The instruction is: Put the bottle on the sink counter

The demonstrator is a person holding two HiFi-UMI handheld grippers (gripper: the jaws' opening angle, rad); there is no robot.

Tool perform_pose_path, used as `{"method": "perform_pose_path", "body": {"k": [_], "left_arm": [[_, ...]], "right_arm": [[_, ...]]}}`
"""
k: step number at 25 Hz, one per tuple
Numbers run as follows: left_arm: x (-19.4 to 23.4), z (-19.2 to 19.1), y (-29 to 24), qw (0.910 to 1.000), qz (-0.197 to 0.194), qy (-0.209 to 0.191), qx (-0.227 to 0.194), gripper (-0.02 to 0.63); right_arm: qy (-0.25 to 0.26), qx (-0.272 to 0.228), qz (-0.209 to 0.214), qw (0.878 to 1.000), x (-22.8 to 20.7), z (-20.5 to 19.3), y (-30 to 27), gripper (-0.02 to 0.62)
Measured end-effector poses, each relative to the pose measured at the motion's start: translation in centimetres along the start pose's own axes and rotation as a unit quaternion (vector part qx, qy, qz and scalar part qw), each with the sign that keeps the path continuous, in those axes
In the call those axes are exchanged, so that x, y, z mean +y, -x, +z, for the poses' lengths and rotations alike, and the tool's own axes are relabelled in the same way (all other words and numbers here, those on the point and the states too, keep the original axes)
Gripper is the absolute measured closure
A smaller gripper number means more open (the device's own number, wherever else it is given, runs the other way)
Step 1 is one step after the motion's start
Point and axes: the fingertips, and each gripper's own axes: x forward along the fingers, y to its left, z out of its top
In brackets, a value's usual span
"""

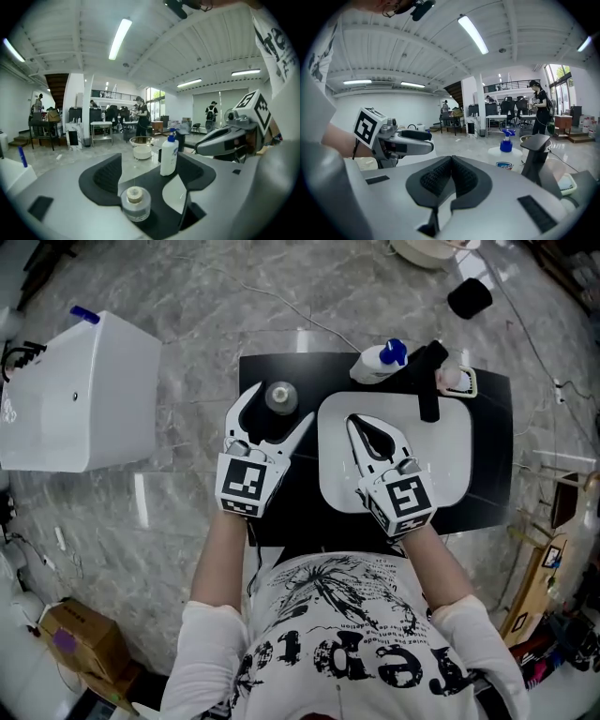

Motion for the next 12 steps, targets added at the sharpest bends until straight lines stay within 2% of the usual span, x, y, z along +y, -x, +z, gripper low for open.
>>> {"method": "perform_pose_path", "body": {"k": [3, 6, 12], "left_arm": [[-2.8, 3.3, 3.9, 0.9993, -0.022, -0.014, -0.027, 0.241], [-4.9, 5.8, 8.0, 0.9980, -0.032, -0.017, -0.053, 0.356], [-7.9, 8.6, 15.6, 0.9949, -0.049, -0.026, -0.084, 0.449]], "right_arm": [[-0.001, -0.016, -0.009, 1.000, 1.8, 1.5, 3.3, 0.580], [0.005, -0.040, -0.022, 0.999, 3.8, 3.5, 6.5, 0.580], [0.017, -0.086, -0.041, 0.995, 7.9, 6.6, 12.0, 0.580]]}}
